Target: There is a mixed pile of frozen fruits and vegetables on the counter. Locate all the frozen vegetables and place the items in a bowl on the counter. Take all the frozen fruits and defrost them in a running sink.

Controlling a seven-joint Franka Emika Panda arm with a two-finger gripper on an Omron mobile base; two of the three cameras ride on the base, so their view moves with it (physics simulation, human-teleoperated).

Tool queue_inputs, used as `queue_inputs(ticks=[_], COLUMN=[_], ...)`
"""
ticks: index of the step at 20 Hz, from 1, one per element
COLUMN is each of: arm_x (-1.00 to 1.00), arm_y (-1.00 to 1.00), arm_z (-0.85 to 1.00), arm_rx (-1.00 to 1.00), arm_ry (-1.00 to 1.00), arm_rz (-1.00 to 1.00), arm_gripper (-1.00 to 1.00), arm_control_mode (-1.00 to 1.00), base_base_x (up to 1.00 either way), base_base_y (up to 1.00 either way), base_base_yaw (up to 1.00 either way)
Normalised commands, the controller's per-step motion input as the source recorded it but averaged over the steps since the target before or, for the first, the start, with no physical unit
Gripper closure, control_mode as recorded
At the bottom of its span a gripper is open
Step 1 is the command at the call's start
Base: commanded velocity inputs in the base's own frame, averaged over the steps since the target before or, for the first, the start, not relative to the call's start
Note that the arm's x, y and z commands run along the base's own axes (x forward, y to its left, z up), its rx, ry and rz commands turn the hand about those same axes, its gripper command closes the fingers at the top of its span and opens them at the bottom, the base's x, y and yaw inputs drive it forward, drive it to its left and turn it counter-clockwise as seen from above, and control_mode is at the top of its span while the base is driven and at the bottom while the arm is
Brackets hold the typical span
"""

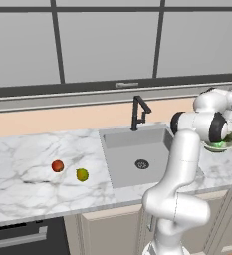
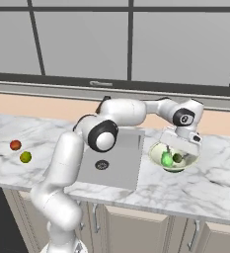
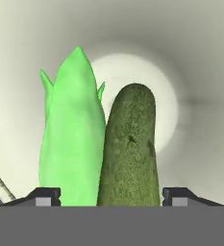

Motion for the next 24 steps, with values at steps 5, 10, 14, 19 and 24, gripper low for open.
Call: queue_inputs(ticks=[5, 10, 14, 19, 24], arm_x=[0.01, 0.19, 0.54, -0.08, -0.60], arm_y=[-0.04, 0.00, 0.04, 0.40, 0.79], arm_z=[0.18, 0.38, 0.00, 0.30, 0.24], arm_rx=[0.00, -0.02, -0.06, -0.09, -0.07], arm_ry=[-0.01, 0.04, 0.14, 0.02, -0.05], arm_rz=[-0.10, -0.15, -0.05, -0.06, 0.00], arm_gripper=[-1.00, -1.00, -1.00, -1.00, -1.00], arm_control_mode=[-1.00, -1.00, -1.00, -1.00, -1.00], base_base_x=[0.00, 0.00, 0.00, 0.00, 0.00], base_base_y=[0.00, 0.00, 0.00, 0.00, 0.00], base_base_yaw=[0.00, 0.00, 0.00, 0.00, 0.00])
